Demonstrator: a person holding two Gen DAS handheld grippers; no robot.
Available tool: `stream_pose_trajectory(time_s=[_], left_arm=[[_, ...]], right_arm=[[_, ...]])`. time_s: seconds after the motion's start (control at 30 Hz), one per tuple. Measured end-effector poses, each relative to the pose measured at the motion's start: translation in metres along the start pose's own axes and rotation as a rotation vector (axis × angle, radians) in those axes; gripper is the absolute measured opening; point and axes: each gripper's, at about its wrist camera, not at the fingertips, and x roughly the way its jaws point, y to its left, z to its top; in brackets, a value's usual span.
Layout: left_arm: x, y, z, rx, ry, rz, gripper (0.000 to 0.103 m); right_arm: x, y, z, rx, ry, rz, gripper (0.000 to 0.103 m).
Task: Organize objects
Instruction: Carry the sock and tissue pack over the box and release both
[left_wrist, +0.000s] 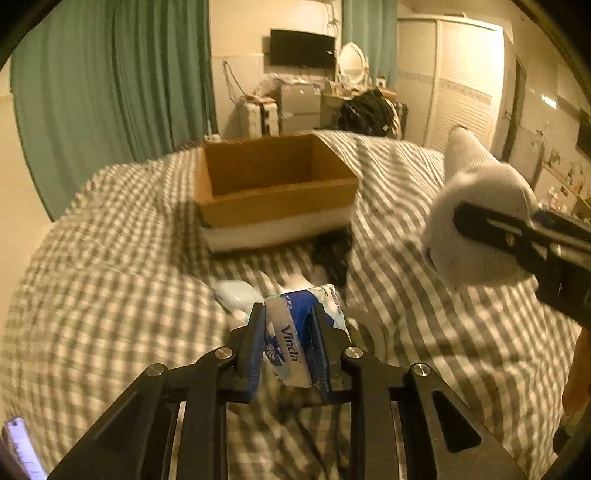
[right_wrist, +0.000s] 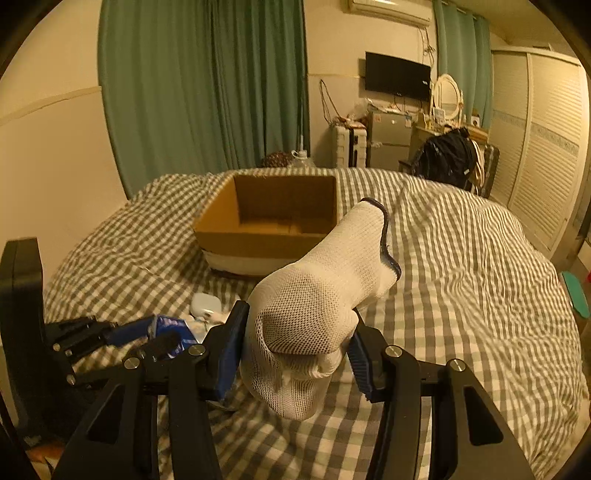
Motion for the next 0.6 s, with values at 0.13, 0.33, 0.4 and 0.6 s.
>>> stream_pose_trajectory(time_s=[0.13,0.33,0.4,0.6], left_arm=[[-0.012,0.013,0.022,-0.015,-0.041,0.061,0.024],[-0.028,0.030,0.071,-0.026,-0.143,0.086,0.024],[-0.027,0.035,0.090,-0.028,-0.159,0.088,0.024],[-0.012,0.054,0.143,-0.038,-0.198,0.116,0.024]], right_arm=[[-0.008,0.010,0.015,-0.048,-0.043,-0.004,0.050],[-0.013,0.015,0.056,-0.106,-0.089,0.013,0.050],[-0.012,0.016,0.074,-0.126,-0.108,0.017,0.050],[0.000,0.016,0.137,-0.145,-0.155,0.088,0.050]])
